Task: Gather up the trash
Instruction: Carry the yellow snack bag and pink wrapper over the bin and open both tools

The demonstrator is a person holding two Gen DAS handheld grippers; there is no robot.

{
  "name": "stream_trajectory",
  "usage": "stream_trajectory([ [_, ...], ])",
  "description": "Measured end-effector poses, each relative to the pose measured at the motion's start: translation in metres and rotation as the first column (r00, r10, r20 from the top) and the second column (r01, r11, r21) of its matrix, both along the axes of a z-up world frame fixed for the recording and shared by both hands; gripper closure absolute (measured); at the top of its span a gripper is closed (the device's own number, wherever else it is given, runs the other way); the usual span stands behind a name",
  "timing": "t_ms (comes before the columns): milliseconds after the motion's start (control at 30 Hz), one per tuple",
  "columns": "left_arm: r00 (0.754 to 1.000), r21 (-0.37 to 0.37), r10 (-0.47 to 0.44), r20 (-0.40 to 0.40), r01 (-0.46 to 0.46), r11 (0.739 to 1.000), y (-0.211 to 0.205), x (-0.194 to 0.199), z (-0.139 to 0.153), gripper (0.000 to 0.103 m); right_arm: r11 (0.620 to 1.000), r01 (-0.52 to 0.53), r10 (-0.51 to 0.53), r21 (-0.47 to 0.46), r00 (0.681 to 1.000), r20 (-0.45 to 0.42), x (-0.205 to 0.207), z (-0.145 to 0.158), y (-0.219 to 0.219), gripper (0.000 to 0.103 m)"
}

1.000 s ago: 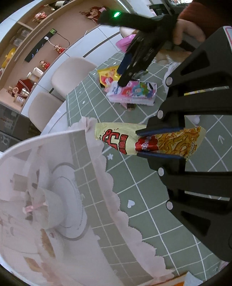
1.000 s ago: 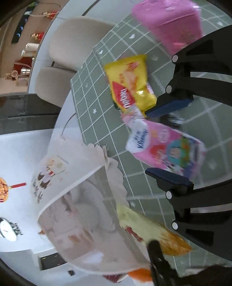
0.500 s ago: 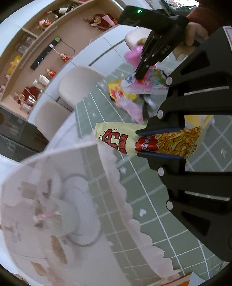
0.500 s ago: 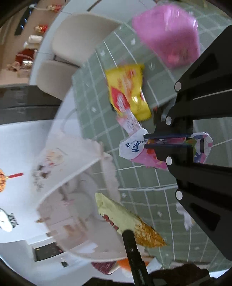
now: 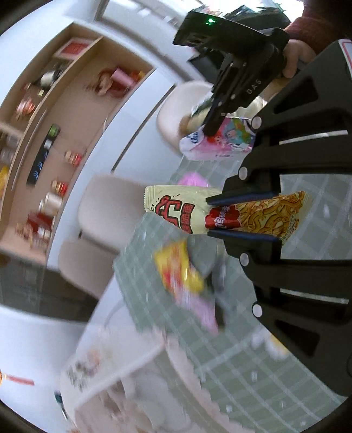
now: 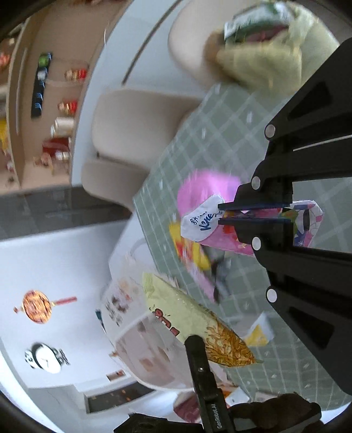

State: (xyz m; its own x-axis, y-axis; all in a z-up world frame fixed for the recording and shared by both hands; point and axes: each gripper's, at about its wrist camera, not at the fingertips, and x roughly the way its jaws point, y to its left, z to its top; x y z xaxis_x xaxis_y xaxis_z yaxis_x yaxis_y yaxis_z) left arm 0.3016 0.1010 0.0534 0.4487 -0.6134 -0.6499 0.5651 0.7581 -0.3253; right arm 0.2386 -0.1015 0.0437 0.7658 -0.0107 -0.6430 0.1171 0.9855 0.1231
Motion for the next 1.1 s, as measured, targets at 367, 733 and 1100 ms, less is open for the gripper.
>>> stream_trajectory([
  [367, 0.960, -0.032, -0.258, -0.105, 0.256, 0.966, -0.181, -0.059, -0.021, 0.086, 0.973, 0.222, -0.222, -0.054, 0.975, 0.014, -0.093, 0.026, -0.153, 0.096],
  [733, 0.945, 0.034, -0.307, -0.115, 0.312, 0.949, -0.328, -0.068, -0.039, 0.086, 0.934, 0.357, -0.357, -0.025, 0.934, -0.005, -0.144, 0.011, -0.243, 0.096],
  [1100, 0.932, 0.110, -0.298, -0.204, 0.325, 0.939, -0.382, -0.047, -0.083, 0.085, 0.911, 0.412, -0.412, -0.019, 0.909, -0.061, -0.156, -0.013, -0.265, 0.096],
])
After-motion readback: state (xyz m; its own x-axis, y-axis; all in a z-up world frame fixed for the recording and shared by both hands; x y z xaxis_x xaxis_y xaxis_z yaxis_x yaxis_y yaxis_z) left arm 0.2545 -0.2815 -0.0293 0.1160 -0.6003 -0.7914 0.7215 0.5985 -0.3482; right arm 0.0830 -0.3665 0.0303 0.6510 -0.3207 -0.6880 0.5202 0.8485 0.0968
